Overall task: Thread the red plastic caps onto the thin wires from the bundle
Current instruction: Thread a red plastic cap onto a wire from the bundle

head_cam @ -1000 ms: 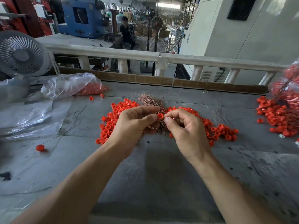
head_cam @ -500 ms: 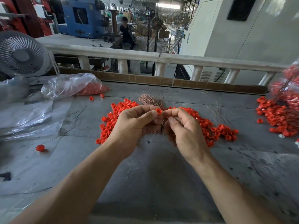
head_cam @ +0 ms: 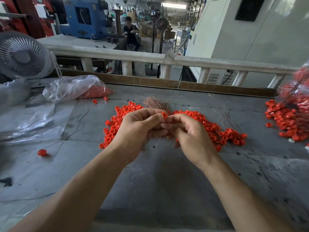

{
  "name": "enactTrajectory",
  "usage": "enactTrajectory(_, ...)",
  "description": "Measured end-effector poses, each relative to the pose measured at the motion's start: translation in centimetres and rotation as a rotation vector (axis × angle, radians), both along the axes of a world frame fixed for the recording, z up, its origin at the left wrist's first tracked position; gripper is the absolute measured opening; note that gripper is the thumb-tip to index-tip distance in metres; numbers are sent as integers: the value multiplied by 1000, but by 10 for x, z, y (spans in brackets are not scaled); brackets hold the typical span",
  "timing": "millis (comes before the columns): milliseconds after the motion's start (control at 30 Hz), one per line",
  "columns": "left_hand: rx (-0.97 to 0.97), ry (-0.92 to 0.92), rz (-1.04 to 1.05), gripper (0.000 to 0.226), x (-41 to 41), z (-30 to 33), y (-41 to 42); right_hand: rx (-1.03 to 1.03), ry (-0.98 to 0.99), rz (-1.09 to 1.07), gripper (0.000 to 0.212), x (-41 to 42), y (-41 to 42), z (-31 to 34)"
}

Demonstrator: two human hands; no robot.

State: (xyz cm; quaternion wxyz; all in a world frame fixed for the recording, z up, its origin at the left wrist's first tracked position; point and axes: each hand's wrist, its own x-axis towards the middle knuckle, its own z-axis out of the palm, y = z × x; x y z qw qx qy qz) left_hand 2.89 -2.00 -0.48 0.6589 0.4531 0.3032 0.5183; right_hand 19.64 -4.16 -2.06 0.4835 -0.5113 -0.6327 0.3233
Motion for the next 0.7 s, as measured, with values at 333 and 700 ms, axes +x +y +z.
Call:
enactTrajectory(333, 4, 62, 32, 8, 0, -1, 0, -57, -575, -373, 22, 39, 8, -2)
enactTrajectory(700, -4, 116, 35, 8, 0, 0, -1, -111, -746, -375, 13, 17, 6, -2)
